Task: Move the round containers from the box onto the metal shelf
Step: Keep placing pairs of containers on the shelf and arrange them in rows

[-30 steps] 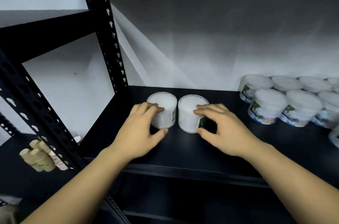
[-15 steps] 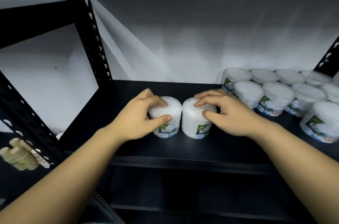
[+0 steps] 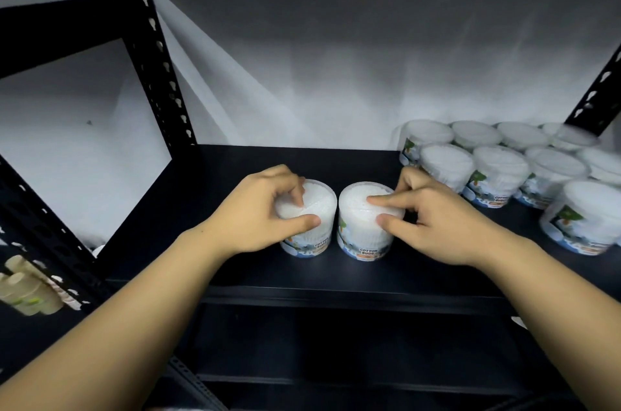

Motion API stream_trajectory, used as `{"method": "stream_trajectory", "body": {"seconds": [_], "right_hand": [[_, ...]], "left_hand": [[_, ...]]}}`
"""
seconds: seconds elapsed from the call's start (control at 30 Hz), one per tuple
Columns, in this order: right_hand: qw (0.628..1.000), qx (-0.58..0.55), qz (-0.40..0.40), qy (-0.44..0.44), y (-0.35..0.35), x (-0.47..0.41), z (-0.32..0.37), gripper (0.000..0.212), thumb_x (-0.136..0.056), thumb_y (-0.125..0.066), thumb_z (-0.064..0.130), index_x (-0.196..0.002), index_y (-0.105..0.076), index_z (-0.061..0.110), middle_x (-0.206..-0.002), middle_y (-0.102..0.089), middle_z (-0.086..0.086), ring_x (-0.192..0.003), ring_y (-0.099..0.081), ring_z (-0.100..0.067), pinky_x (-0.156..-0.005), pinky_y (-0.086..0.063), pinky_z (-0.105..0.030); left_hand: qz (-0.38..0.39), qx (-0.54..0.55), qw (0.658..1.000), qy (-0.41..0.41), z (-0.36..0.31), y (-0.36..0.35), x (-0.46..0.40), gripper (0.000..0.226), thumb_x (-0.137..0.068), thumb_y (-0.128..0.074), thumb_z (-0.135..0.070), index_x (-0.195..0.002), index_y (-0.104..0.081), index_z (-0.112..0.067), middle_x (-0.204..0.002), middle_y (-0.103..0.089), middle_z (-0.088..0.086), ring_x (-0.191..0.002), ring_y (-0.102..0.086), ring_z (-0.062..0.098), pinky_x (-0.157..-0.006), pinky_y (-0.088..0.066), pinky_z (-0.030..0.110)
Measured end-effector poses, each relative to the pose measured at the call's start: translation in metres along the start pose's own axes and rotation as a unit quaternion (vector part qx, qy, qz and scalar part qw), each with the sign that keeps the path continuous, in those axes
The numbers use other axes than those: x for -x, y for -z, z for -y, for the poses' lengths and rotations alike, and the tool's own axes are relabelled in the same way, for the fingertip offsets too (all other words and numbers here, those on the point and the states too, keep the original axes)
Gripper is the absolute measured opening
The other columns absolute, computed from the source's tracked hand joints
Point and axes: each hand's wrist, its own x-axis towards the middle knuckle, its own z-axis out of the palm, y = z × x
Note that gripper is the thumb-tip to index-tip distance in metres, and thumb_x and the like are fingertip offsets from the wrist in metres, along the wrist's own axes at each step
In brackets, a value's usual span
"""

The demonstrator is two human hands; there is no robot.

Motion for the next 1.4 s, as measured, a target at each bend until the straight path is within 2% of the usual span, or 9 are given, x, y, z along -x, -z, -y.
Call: {"method": "stream_trajectory", "body": {"seconds": [0.1, 0.2, 0.33, 0.5, 0.83, 0.97, 1.13, 1.27, 1.4], "right_hand": [[1.0, 0.006, -0.029, -0.003, -0.002, 0.01, 0.0, 0.05, -0.086, -0.062, 0.057, -0.128, -0.069, 0.031, -0.09, -0.044, 0.007, -0.09, -0.051, -0.002, -0.076, -0.037, -0.013], [0.998, 0.013, -0.057, -0.003, -0.005, 0.016, -0.002, 0.06, -0.083, -0.058, 0.069, -0.125, -0.072, 0.029, -0.087, -0.042, 0.009, -0.088, -0.051, -0.004, -0.074, -0.037, -0.017], [0.996, 0.026, -0.079, 0.009, -0.007, 0.023, -0.005, 0.066, -0.076, -0.061, 0.074, -0.121, -0.075, 0.027, -0.09, -0.047, 0.011, -0.091, -0.047, -0.013, -0.083, -0.035, -0.015], [0.995, -0.017, -0.102, 0.009, -0.009, 0.03, -0.005, 0.063, -0.069, -0.072, 0.072, -0.112, -0.077, 0.027, -0.105, -0.057, 0.018, -0.104, -0.052, -0.012, -0.095, -0.034, -0.011], [0.992, -0.058, -0.114, 0.015, -0.01, 0.038, -0.009, 0.049, -0.069, -0.076, 0.054, -0.109, -0.077, 0.026, -0.109, -0.064, 0.016, -0.107, -0.059, -0.013, -0.097, -0.043, -0.026], [0.992, -0.064, -0.11, 0.02, -0.011, 0.042, -0.009, 0.047, -0.07, -0.074, 0.049, -0.111, -0.076, 0.026, -0.113, -0.064, 0.016, -0.11, -0.058, -0.01, -0.098, -0.042, -0.024], [0.991, -0.077, -0.111, 0.022, -0.01, 0.049, -0.01, 0.046, -0.071, -0.074, 0.047, -0.112, -0.076, 0.026, -0.116, -0.064, 0.017, -0.115, -0.056, -0.001, -0.1, -0.037, -0.013], [0.994, -0.06, -0.095, 0.012, -0.001, 0.056, -0.016, 0.047, -0.071, -0.074, 0.052, -0.112, -0.076, 0.028, -0.116, -0.063, 0.021, -0.116, -0.057, -0.005, -0.102, -0.041, -0.022], [0.996, -0.045, -0.077, 0.005, 0.015, 0.066, -0.03, 0.046, -0.073, -0.075, 0.053, -0.113, -0.075, 0.029, -0.113, -0.063, 0.021, -0.114, -0.059, -0.006, -0.101, -0.045, -0.028]], "left_hand": [[0.029, 0.009, 0.999, -0.012, -0.005, -0.004, -0.003, 0.03, -0.072, -0.078, -0.036, -0.101, -0.075, -0.028, -0.102, -0.063, -0.013, -0.125, -0.057, -0.004, -0.097, -0.046, 0.021], [0.048, 0.026, 0.998, -0.017, -0.006, -0.009, -0.004, 0.037, -0.07, -0.073, -0.024, -0.106, -0.078, -0.028, -0.112, -0.068, -0.015, -0.132, -0.051, -0.005, -0.107, -0.042, 0.02], [0.027, 0.014, 0.999, -0.043, -0.007, -0.013, -0.005, 0.033, -0.068, -0.077, -0.035, -0.101, -0.078, -0.029, -0.112, -0.07, -0.015, -0.12, -0.06, 0.007, -0.103, -0.046, 0.029], [0.012, 0.035, 0.998, -0.051, -0.011, -0.022, 0.001, 0.033, -0.067, -0.081, -0.041, -0.098, -0.078, -0.031, -0.11, -0.07, -0.016, -0.113, -0.063, 0.01, -0.099, -0.045, 0.025], [-0.01, 0.043, 0.998, -0.049, -0.016, -0.032, 0.016, 0.04, -0.071, -0.082, -0.053, -0.105, -0.079, -0.033, -0.112, -0.069, -0.016, -0.11, -0.059, 0.016, -0.096, -0.045, 0.021], [0.007, 0.031, 0.998, -0.051, -0.017, -0.031, 0.019, 0.039, -0.074, -0.076, -0.044, -0.11, -0.078, -0.03, -0.119, -0.066, -0.017, -0.117, -0.058, 0.014, -0.101, -0.042, 0.023], [0.033, 0.031, 0.997, -0.064, -0.018, -0.027, 0.016, 0.04, -0.073, -0.078, -0.031, -0.112, -0.077, -0.03, -0.121, -0.066, -0.018, -0.122, -0.059, 0.014, -0.105, -0.044, 0.03], [0.046, 0.045, 0.995, -0.072, -0.025, -0.032, 0.009, 0.04, -0.071, -0.081, -0.023, -0.111, -0.078, -0.028, -0.12, -0.068, -0.016, -0.123, -0.061, 0.011, -0.107, -0.046, 0.036], [0.067, 0.03, 0.994, -0.08, -0.036, -0.044, -0.004, 0.041, -0.073, -0.081, -0.027, -0.113, -0.077, -0.028, -0.122, -0.068, -0.016, -0.125, -0.059, 0.007, -0.107, -0.045, 0.034]]}}
